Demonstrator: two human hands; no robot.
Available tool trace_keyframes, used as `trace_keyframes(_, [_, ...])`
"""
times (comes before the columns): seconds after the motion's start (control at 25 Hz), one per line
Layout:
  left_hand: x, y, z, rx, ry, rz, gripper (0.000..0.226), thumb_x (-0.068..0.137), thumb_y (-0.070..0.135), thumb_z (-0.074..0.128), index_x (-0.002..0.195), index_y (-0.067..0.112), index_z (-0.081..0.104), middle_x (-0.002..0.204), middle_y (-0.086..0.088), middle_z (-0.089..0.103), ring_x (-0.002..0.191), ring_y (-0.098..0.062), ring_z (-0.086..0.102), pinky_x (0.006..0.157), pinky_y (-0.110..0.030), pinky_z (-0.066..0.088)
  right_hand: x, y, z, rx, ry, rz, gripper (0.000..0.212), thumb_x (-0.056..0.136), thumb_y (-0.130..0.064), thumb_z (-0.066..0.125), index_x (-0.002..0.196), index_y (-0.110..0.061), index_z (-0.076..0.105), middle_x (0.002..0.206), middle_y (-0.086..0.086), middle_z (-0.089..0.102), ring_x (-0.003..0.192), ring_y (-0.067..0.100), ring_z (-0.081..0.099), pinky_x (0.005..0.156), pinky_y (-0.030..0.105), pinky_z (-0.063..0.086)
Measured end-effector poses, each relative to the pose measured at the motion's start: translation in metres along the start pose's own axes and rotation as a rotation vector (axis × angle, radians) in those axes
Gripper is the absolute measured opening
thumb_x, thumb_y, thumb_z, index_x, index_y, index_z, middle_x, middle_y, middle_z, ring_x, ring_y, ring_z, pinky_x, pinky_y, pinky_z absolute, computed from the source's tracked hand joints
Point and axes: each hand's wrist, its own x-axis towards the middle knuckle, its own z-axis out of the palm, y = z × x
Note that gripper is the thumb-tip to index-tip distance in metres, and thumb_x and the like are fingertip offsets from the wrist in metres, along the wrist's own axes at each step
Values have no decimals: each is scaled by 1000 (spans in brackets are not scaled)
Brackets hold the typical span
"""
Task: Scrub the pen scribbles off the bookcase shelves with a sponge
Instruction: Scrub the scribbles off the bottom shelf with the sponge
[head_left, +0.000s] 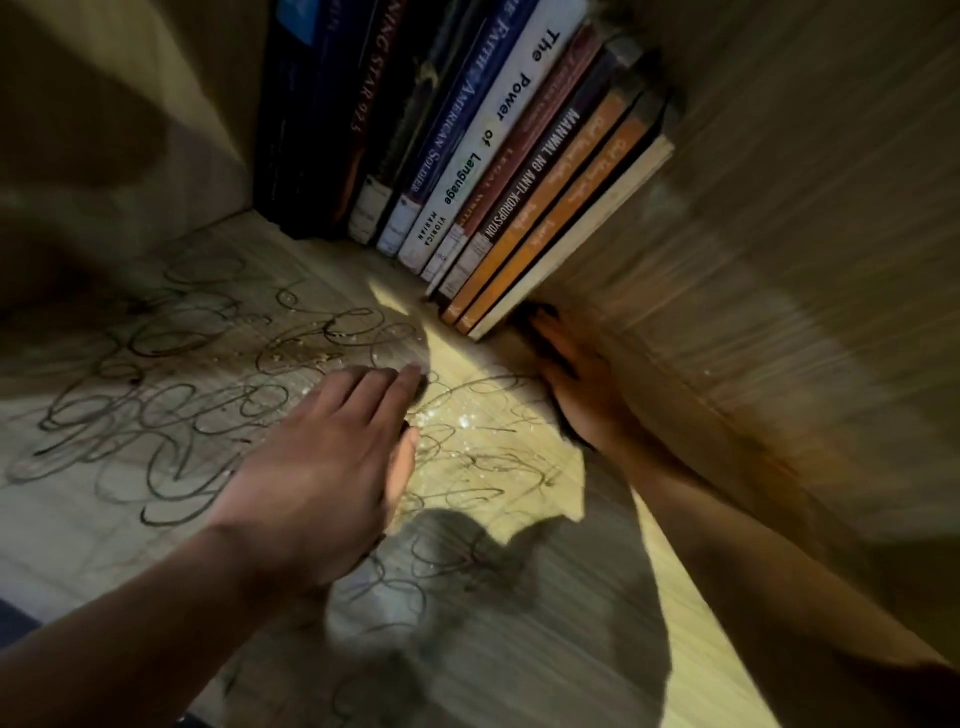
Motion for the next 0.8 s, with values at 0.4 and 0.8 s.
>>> trace_keyframes(0.4, [0,2,-3,30,-24,2,56,97,38,27,141,6,41,126,-10,56,114,-26,49,98,-36,42,-2,2,-2,-129,7,103,49,99,-27,30,147,-22,34,153,2,32,141,17,27,117,31,16])
trace_keyframes(0.8, [0,0,1,6,-57,-30,63,95,44,21,146,10,34,132,-6,51,120,-23,46,104,-30,35,21,-15,13,-111,19,234,59,90,-17,28,148,-27,32,158,0,23,146,23,15,120,44,12])
